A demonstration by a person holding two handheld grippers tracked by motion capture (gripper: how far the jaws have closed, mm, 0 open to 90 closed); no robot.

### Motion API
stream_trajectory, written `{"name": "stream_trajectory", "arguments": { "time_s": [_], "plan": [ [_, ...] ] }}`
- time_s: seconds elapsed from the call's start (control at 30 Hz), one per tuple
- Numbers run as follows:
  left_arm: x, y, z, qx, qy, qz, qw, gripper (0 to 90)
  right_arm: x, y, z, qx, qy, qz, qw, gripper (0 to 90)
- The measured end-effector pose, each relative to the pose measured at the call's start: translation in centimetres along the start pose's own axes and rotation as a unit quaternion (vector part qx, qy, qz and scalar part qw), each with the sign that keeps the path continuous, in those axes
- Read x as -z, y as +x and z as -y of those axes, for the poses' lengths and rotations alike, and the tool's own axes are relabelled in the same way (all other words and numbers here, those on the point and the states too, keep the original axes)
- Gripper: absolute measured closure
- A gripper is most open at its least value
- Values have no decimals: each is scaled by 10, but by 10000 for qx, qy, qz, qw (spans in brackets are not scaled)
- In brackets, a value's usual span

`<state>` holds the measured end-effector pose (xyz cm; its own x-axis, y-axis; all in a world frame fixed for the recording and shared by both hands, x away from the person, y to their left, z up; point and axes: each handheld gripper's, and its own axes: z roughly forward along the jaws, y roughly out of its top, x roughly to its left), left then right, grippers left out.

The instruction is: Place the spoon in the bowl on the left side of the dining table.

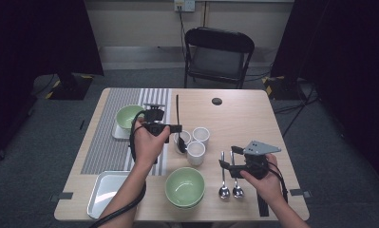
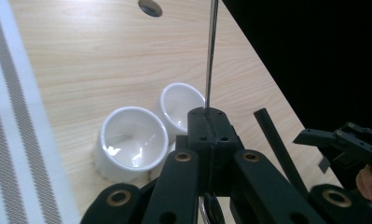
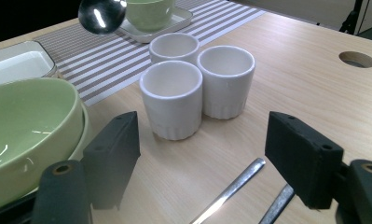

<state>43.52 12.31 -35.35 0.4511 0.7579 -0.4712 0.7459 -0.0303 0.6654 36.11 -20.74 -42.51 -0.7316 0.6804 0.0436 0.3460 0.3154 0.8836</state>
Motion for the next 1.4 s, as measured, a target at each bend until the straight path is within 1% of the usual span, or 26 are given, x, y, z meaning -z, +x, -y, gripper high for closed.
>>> {"name": "stream_trajectory", "arguments": {
  "time_s": [0.03,0.07,0.13,0.17,0.2,0.23,0.3,0.37,0.43,0.57,0.7,0.83,0.87,0.9,1.0,1.07,1.1,1.13,1.2,1.23,1.27,1.3,1.4],
  "plan": [
    [2,1,0,-4,-2,-24,10000,900,0,-1,1,-12,20,1,10000,258],
    [3,3,-1,-35,-23,-98,9999,900,1,-2,2,-3,60,36,10000,257],
    [6,6,-1,-36,-19,-139,9999,900,1,-3,5,94,253,153,9995,257],
    [7,8,-2,-28,-37,-164,9999,900,1,-4,6,81,270,174,9994,253],
    [8,10,-2,-41,-40,-201,9998,900,1,-5,8,45,253,135,9996,250],
    [10,12,-2,-9,-36,-218,9998,900,1,-6,9,29,278,126,9995,250],
    [12,15,-3,-27,-60,-298,9995,900,2,-7,11,70,310,168,9994,249],
    [14,19,-4,62,-82,-324,9994,900,2,-7,12,55,331,165,9993,249],
    [17,23,-5,64,-86,-410,9991,900,2,-8,14,66,390,196,9990,249],
    [20,29,-5,121,-129,-479,9987,900,2,-10,18,32,462,143,9988,248],
    [22,34,-5,144,-127,-537,9984,900,1,-10,23,17,561,161,9983,239],
    [23,38,-4,175,-139,-584,9980,900,0,-11,27,-60,586,125,9982,220],
    [24,40,-5,150,-115,-596,9980,900,0,-11,28,-82,589,116,9982,215],
    [24,40,-5,184,-158,-608,9979,900,1,-12,29,-102,592,113,9981,210],
    [25,42,-5,201,-160,-629,9977,900,2,-15,31,-158,613,98,9979,190],
    [26,44,-6,166,-128,-663,9976,900,3,-17,33,-136,671,151,9975,189],
    [26,45,-6,199,-162,-662,9975,900,3,-18,34,-134,719,170,9972,189],
    [26,46,-7,189,-183,-686,9973,900,4,-19,35,-156,759,185,9968,188],
    [27,48,-8,216,-204,-702,9971,900,4,-21,37,-193,759,200,9967,183],
    [28,49,-9,186,-202,-726,9970,900,5,-22,37,-202,762,218,9967,175],
    [29,50,-9,215,-204,-732,9969,900,6,-23,38,-196,745,249,9967,165],
    [30,52,-10,187,-181,-763,9967,900,7,-23,38,-191,718,280,9968,165],
    [30,55,-12,210,-201,-847,9960,900,8,-25,39,-214,702,306,9968,165]
  ]
}}
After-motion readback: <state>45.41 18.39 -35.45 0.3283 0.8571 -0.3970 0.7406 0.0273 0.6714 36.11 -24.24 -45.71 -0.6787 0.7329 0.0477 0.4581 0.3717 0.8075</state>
